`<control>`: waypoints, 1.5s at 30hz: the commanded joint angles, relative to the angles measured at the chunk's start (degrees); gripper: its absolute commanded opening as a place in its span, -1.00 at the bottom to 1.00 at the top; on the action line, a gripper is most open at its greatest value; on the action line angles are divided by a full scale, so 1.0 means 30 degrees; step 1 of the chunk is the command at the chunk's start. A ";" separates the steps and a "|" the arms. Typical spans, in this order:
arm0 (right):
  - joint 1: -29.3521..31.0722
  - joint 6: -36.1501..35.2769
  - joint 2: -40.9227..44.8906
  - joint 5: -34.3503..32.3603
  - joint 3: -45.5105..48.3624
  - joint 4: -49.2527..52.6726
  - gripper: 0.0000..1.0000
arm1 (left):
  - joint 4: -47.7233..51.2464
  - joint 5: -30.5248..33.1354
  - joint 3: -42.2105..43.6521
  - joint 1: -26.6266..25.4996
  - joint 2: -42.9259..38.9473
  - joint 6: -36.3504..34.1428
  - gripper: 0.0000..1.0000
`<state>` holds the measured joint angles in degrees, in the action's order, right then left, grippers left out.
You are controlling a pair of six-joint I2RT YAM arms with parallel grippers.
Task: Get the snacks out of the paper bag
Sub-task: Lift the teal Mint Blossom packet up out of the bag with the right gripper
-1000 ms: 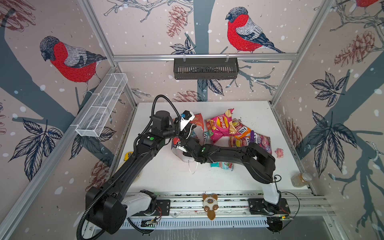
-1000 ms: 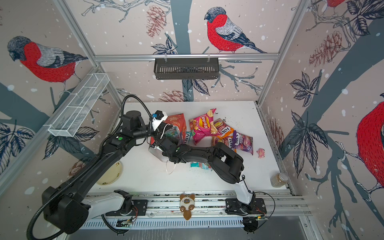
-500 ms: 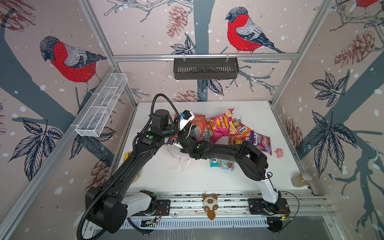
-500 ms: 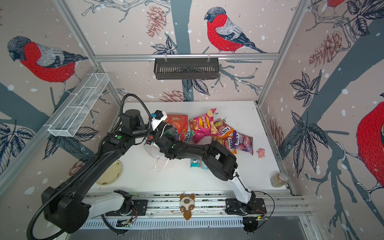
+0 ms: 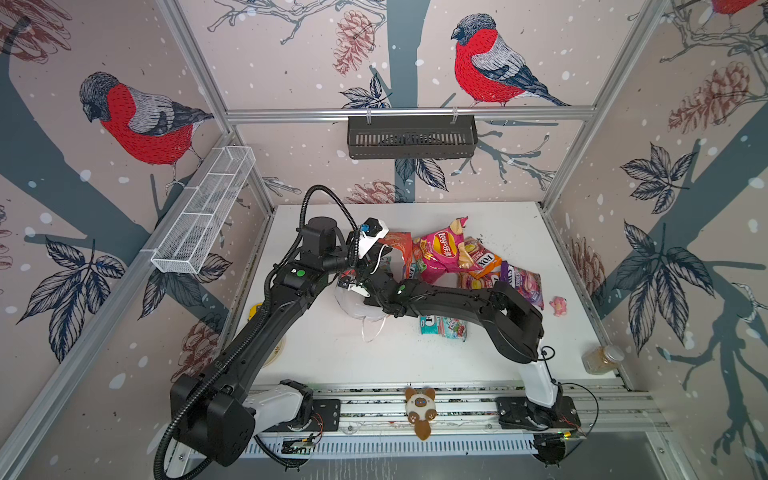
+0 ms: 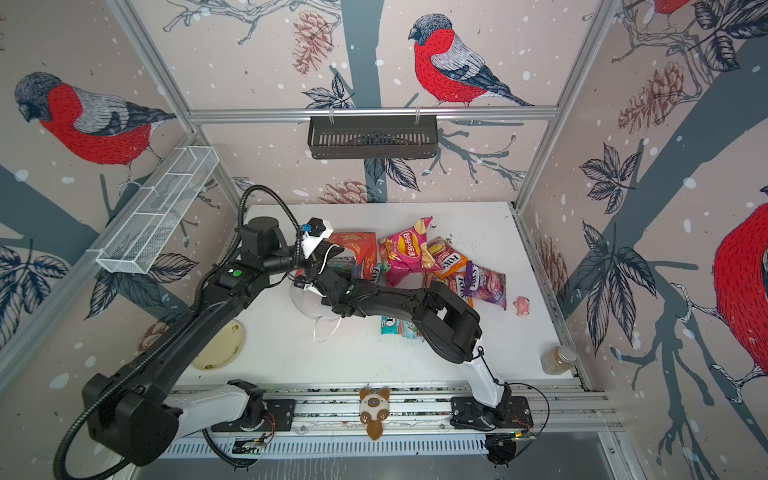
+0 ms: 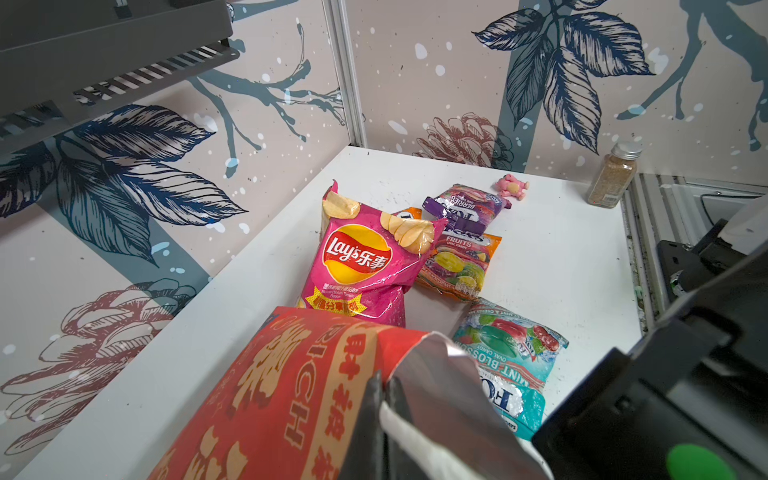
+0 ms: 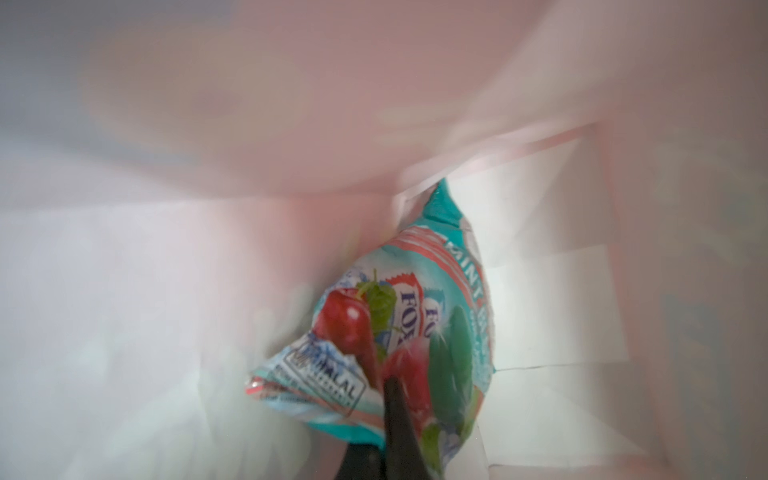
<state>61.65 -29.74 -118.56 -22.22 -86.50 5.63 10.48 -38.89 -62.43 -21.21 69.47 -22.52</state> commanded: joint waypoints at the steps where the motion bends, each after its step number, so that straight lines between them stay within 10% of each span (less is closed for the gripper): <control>1: 0.0071 0.0651 0.0971 0.1201 0.0538 -0.1403 -1.00 | 0.0053 0.0182 -0.0092 0.0039 0.0176 -0.0366 -1.00; 13: 0.0457 0.0522 0.5171 0.2464 0.5803 -0.5586 -1.00 | 0.0333 0.2441 -0.0698 0.0182 0.1026 -0.0432 -1.00; 45: 0.0568 0.2291 1.1346 0.0148 0.7560 -0.6204 -1.00 | 0.1728 0.8944 -0.3349 0.0536 0.2916 0.1850 -1.00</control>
<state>63.09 -23.99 -86.37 -19.84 -63.92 -9.43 15.44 -15.55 -71.70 -19.84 77.93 -17.87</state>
